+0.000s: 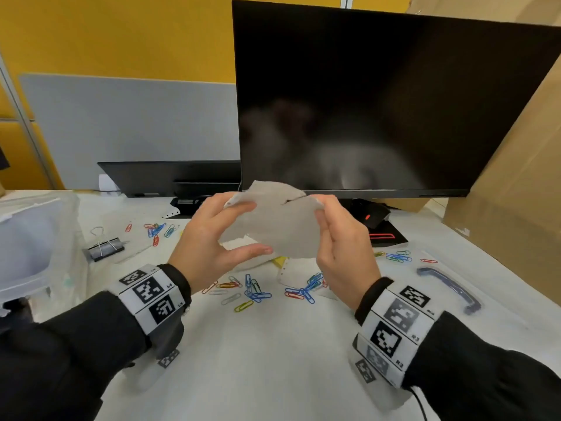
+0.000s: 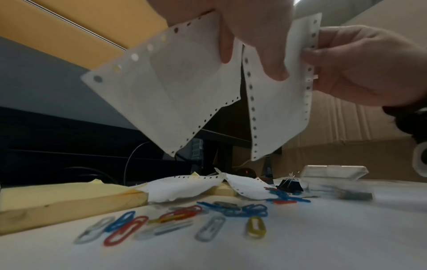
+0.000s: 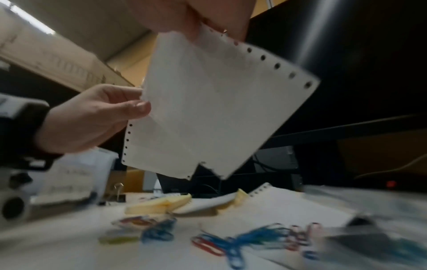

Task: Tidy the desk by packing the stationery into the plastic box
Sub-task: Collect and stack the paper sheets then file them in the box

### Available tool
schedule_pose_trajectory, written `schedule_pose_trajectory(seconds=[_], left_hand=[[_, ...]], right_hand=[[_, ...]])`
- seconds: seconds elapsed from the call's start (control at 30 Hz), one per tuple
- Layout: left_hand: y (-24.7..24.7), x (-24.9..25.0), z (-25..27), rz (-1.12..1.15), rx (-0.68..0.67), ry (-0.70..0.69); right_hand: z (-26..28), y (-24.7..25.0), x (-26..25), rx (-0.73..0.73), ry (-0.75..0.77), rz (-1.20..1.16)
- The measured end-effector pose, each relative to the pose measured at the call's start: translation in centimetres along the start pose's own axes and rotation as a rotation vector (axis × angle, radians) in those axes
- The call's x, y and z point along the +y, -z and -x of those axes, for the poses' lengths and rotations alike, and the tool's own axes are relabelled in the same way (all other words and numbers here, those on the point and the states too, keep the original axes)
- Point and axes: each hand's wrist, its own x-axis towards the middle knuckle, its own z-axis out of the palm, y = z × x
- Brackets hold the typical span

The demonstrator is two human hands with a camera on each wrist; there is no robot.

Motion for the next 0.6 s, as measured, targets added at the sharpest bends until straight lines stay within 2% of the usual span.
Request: schedule_pose_trajectory(seconds=[0.07, 0.13, 0.23, 0.3, 0.37, 0.5, 0.53, 0.6], left_hand=[[0.1, 0.3, 0.1, 0.066, 0.086, -0.044], [0.0, 0.9, 0.1, 0.094, 0.145, -0.03], [-0.4, 1.7, 0.2, 0.122, 0.115, 0.04], [-0.3, 1.7, 0.2, 0.095, 0.09, 0.091], [0.3, 1.2, 0.0, 0.04, 0.11, 0.107], [1.9, -0.6, -0.1, -0.07, 0.157, 0.154], [2.0, -0.9, 0.0, -0.105, 0.142, 0.144], [2.1, -1.2, 0.2, -0.135, 0.117, 0.15]], right_hand=[[-0.2, -0.8, -0.3, 0.024, -0.065, -0.125], [-0.4, -1.5, -0.1, 0.111, -0.147, -0.181], [-0.8, -2.7, 0.5, 0.244, -0.307, -0.261], [-1.0, -3.2, 1.2, 0.263, -0.384, -0.224], [-1.2, -3.4, 2.8, 0.171, -0.521, -0.067], [-1.6, -2.7, 6.9, -0.343, -0.974, 0.54], [-1.8, -2.4, 7.6, -0.41, -1.039, 0.61], [-2.1, -2.2, 8.7, -0.459, -1.11, 0.596]])
